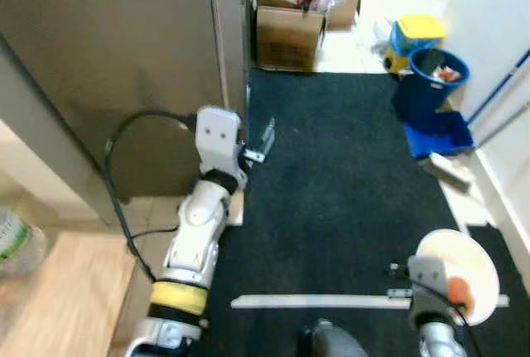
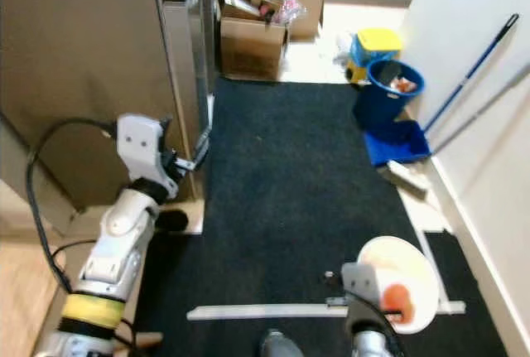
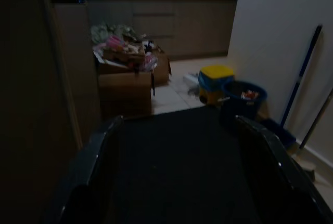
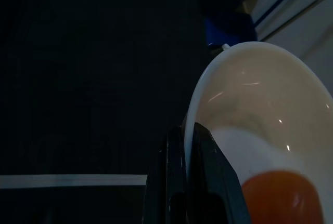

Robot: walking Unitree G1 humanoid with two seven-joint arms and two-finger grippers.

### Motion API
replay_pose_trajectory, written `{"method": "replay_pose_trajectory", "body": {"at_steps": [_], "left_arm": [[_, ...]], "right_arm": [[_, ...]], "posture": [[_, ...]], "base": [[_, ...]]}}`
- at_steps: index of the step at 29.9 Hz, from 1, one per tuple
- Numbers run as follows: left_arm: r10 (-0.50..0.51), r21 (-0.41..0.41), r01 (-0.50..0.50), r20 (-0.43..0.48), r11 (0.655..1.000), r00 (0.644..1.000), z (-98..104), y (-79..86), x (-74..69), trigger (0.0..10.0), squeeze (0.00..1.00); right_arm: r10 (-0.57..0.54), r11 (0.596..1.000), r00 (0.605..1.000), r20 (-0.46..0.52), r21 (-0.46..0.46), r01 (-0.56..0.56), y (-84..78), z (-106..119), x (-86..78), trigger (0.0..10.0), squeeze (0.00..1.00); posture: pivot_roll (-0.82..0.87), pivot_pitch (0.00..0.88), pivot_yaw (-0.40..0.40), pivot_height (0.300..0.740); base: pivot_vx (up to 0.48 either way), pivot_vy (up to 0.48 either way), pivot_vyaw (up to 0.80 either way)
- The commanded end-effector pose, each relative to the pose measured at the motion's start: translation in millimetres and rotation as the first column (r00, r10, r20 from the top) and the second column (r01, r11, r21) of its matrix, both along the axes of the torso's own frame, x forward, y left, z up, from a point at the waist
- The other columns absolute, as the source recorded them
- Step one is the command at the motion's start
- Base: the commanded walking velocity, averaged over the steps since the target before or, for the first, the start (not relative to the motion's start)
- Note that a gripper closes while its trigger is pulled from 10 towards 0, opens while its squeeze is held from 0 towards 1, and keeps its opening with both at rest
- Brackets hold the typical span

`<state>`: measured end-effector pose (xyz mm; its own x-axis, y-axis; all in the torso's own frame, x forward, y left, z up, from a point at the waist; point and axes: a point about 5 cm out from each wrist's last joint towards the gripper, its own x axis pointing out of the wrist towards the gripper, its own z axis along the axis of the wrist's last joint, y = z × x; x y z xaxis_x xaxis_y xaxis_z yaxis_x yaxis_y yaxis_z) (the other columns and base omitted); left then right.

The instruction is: Restocking fridge

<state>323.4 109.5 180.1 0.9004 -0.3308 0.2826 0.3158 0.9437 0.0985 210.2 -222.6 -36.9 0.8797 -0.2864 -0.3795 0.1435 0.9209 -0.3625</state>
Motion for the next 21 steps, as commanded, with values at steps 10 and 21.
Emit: {"method": "replay_pose_trajectory", "body": {"at_steps": [10,21], "left_arm": [[-0.038,0.002,0.038,-0.009,0.999,0.999,1.4,-12.1,-4.8,10.0,0.0],[-0.091,0.008,0.091,0.004,0.996,0.996,1.2,-18.5,-14.1,10.0,0.0]], "right_arm": [[-0.01,1.0,1.0,0.009,-0.021,0.01,-6.5,1.7,-1.3,10.0,0.0],[-0.015,1.0,1.0,0.004,-0.023,0.015,-6.9,0.9,-2.6,10.0,0.0]], "posture": [[-0.12,0.173,-0.042,0.723],[-0.12,0.171,-0.037,0.723]], "base": [[0.41,0.0,0.0],[0.124,0.0,0.0]]}}
